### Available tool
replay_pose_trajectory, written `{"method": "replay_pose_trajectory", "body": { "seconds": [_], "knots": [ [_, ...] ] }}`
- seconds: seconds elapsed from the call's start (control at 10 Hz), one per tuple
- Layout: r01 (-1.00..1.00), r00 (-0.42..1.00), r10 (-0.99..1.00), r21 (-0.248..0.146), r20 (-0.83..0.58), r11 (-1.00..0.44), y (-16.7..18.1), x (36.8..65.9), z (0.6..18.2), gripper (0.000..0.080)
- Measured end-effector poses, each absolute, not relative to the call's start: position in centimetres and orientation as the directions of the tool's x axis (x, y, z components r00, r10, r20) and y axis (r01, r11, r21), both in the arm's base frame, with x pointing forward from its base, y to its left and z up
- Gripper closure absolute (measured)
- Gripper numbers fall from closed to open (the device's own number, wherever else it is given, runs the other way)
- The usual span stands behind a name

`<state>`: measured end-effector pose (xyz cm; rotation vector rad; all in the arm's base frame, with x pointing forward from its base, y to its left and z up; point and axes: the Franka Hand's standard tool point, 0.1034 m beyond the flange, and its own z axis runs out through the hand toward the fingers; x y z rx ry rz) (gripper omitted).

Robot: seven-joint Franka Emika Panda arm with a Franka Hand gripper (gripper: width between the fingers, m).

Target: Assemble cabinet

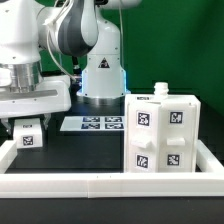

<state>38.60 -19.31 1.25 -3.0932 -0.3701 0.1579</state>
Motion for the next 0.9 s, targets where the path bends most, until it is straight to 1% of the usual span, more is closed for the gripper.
{"method": "replay_pose_trajectory", "body": {
  "seconds": [0.1, 0.2, 0.3, 0.4, 0.6, 0.7, 0.8, 0.9],
  "knots": [
    [0.245, 0.966, 0.248, -0.041, -0.078, -0.969, -18.0, 39.8, 3.4, 0.0239],
    [0.260, 0.964, 0.261, -0.031, -0.047, -0.965, -16.8, 40.7, 5.1, 0.0239],
    [0.265, 0.963, 0.266, -0.028, -0.037, -0.964, -15.9, 41.0, 5.7, 0.0239],
    [0.245, 0.969, 0.246, -0.036, -0.037, -0.969, -14.9, 41.3, 6.4, 0.0239],
    [0.218, 0.976, 0.219, -0.054, -0.020, -0.975, -11.5, 42.7, 9.4, 0.0239],
    [0.168, 0.985, 0.170, -0.064, -0.022, -0.984, -9.7, 43.4, 10.7, 0.0239],
    [0.142, 0.989, 0.144, -0.070, -0.020, -0.987, -7.8, 44.1, 11.9, 0.0239],
    [0.110, 0.994, 0.112, -0.071, -0.017, -0.991, -6.5, 44.8, 12.5, 0.0238]
  ]
}}
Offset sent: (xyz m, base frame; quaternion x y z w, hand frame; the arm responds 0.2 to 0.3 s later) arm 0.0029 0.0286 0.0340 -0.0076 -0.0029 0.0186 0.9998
